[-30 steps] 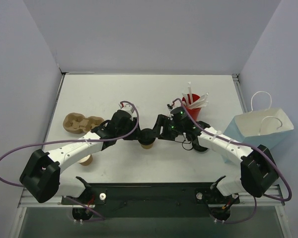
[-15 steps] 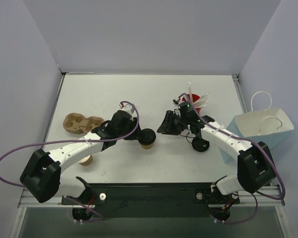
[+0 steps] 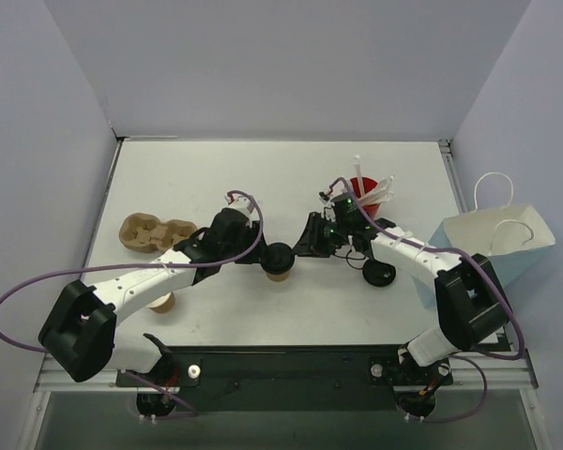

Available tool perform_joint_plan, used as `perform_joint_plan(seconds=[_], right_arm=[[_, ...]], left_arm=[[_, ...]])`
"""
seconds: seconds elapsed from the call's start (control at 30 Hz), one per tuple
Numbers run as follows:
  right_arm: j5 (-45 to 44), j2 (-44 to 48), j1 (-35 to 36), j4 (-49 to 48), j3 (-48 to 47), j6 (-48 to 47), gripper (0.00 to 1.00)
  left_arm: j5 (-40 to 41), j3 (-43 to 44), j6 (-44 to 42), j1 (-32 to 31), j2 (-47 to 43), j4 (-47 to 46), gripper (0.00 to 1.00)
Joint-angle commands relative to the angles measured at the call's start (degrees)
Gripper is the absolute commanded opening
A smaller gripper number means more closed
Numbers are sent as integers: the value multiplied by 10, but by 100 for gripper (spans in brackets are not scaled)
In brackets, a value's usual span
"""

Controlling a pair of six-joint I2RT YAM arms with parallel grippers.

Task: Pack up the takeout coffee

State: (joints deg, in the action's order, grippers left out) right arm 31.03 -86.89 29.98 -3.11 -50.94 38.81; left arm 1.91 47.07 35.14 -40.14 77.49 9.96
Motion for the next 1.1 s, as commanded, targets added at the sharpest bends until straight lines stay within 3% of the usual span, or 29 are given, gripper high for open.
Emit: perform_joint_plan(seconds=[0.0,0.2,0.67,0.83,0.93,1.07], right_arm=[[9,-6,-2,-23,20,5,23],[-25,-11,-2,-22,44,7,18],[-71,-3,-1,-59,149,0,15],[-67,26,-1,-27,102,-15,15],[-68,46,-2,20,46,-26,17],[-94,67,0,92,-13,-47,29]], left_arm=[[11,-20,-16,-5,22,47,52],[19,-28,-15,-6,23,50,51],[37,-80,10,-10,36,17,51],[25,-58,9,-11,25,23,51],[13,-2,-5,-10,14,58,52],[26,93,-32,0,3,109,56]])
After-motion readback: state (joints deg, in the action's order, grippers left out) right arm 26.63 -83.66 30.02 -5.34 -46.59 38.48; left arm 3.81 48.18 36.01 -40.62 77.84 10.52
